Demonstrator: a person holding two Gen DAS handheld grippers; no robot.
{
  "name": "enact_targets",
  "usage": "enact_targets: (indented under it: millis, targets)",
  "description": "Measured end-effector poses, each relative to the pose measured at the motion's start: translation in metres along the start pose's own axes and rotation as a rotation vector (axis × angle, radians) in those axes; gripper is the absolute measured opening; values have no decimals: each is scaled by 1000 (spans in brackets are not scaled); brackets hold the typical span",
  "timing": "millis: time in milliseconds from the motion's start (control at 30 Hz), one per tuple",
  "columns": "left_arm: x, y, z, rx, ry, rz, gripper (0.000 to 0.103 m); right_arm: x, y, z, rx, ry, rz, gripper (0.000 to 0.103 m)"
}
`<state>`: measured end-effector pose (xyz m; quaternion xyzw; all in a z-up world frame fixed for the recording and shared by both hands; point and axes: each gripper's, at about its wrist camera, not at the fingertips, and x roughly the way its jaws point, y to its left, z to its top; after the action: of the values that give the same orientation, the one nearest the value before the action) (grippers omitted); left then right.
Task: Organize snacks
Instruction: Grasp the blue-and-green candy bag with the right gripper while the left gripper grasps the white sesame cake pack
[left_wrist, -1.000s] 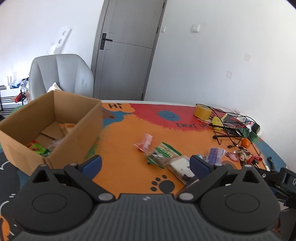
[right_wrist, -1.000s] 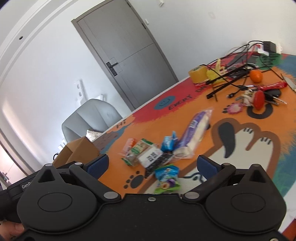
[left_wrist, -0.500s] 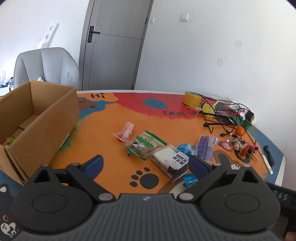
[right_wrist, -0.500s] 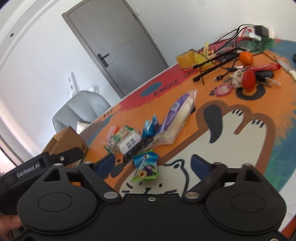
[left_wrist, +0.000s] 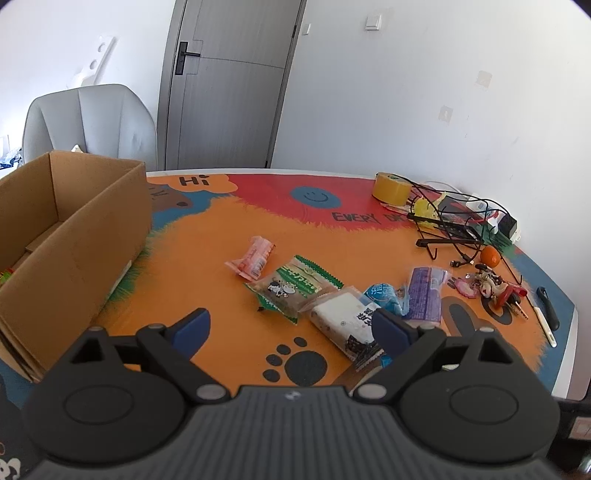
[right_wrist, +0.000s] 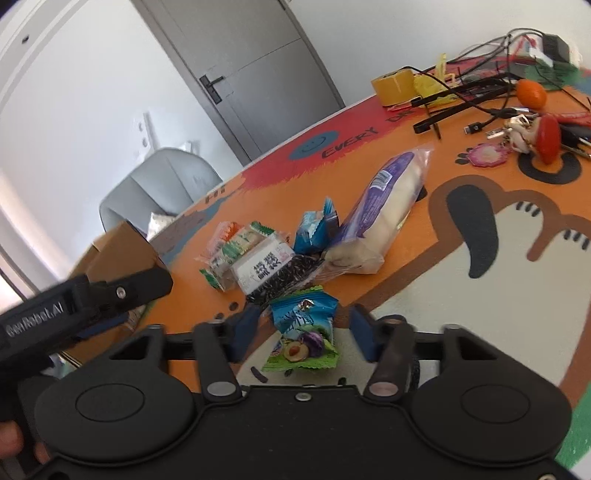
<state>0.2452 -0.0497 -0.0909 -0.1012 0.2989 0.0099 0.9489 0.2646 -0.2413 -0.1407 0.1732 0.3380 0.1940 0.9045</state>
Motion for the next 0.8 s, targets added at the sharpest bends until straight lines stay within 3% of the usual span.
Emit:
enact_targets:
  millis: [33, 167, 600, 800]
  targets:
    - [2, -1, 0, 2, 3, 0, 94, 1, 0, 1, -7, 0, -21, 35]
    - [9, -5, 2, 10, 11, 0, 94, -2, -9, 4, 18, 2, -15, 31]
    - [40, -41, 6, 69, 37, 4, 94, -21, -41, 10, 60, -53, -105, 30]
    - [54, -55, 9, 91, 35, 22, 94, -22, -47, 8, 60, -66, -87, 31]
